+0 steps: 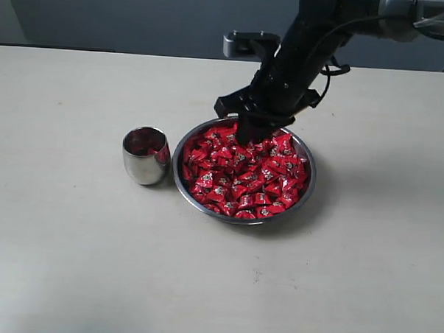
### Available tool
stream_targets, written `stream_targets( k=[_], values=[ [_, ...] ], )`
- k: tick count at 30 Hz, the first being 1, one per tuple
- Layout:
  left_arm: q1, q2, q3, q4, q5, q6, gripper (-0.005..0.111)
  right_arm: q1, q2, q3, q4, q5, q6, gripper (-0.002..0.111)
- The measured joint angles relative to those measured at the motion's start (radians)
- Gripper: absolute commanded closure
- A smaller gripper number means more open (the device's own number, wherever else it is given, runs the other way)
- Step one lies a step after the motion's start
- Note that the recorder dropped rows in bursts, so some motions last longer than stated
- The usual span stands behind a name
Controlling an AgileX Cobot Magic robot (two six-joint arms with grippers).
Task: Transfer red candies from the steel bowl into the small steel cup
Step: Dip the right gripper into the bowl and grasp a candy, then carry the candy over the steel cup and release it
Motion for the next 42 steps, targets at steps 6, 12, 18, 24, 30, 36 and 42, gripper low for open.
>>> stream_targets(
  k=[6,12,18,24,30,36,42],
  values=[
    [0.000,0.000,0.000,0.000,0.000,0.000,0.106,-0.008,0.002,0.064,0.041,-0.111,0.004,0.077],
    [0.000,0.000,0.000,0.000,0.000,0.000,0.106,-0.008,0.058,0.064,0.111,-0.183,0.006,0.065],
    [0.000,0.000,0.000,0.000,0.000,0.000,0.106,-0.008,0.097,0.064,0.117,-0.213,0.011,0.064],
    [0.000,0.000,0.000,0.000,0.000,0.000,0.106,-0.008,0.128,0.064,0.068,-0.229,0.053,0.066],
    [0.000,0.000,0.000,0.000,0.000,0.000,0.106,-0.008,0.139,0.064,0.013,-0.239,0.094,0.108],
    [0.000,0.000,0.000,0.000,0.000,0.000,0.106,-0.008,0.064,0.064,-0.043,-0.223,0.113,0.108],
    [0.000,0.000,0.000,0.000,0.000,0.000,0.106,0.016,-0.064,0.060,0.160,-0.183,-0.018,0.108]
  ],
)
